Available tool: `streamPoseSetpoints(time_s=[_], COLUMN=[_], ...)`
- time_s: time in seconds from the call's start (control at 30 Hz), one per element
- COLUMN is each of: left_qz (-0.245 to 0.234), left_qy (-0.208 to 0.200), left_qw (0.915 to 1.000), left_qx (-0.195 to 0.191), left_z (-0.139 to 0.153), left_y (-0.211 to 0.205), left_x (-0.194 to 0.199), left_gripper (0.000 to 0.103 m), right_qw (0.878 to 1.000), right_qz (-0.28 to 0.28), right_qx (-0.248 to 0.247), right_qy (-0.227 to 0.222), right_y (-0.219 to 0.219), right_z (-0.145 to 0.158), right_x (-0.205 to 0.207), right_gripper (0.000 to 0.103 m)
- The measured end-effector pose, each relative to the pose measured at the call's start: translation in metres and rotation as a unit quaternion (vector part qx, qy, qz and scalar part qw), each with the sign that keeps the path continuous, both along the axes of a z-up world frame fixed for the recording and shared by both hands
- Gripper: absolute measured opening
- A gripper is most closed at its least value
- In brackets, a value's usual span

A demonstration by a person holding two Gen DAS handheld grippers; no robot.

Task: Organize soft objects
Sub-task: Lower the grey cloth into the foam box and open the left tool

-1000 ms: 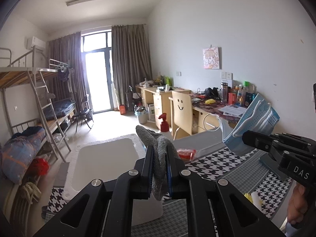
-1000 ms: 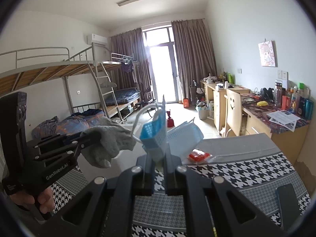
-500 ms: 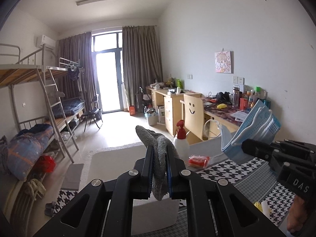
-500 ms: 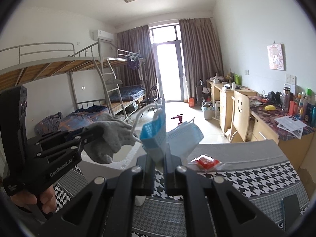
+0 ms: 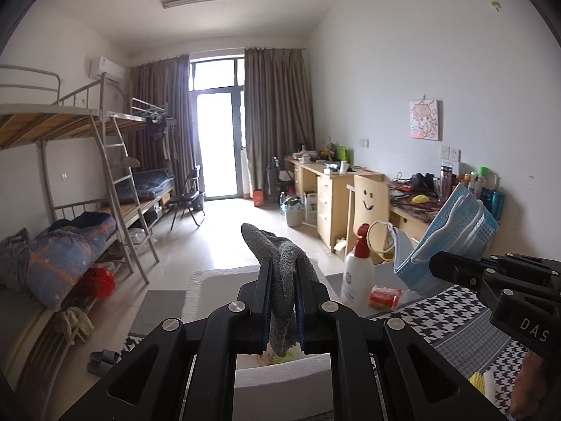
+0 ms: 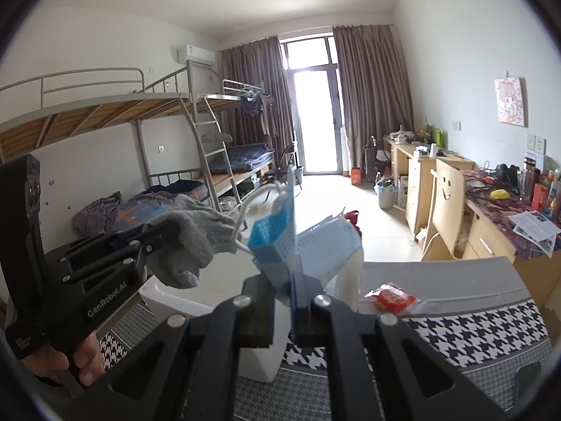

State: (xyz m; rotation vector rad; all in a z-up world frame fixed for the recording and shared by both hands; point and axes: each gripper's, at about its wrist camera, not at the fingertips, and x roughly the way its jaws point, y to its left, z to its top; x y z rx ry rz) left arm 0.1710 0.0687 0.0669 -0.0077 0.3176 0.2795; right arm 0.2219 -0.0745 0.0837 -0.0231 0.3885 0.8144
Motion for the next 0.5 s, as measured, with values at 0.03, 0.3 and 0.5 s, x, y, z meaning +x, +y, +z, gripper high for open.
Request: streamPoseSetpoints(time_s=[0.03,0.3,0.5], left_qz=[0.002,0.018,0.029], left_qy=[0.0,0.008,0.022], left_qw=[1.0,0.9998,0.9992], left_qx=[0.0,-0.005,-0.019], left_z=[0.0,-0.003,-0.009], left_y=[0.001,0.012,0.021], left_x=[0.0,0.009,0.017], left_gripper=[0.012,0.012,0.012], right_qw=[1.0,1.0,0.999], right_qz=[0.005,0.029,0.046], right_qx=[0.0,-0.006,-0.014], right_qy=[0.002,0.003,0.006], right_y=[0.002,0.019,0.033], right_z=[0.0,0.005,0.004], right_x=[0.001,0.003,0.002], right_gripper=[0.009,0.009,0.009])
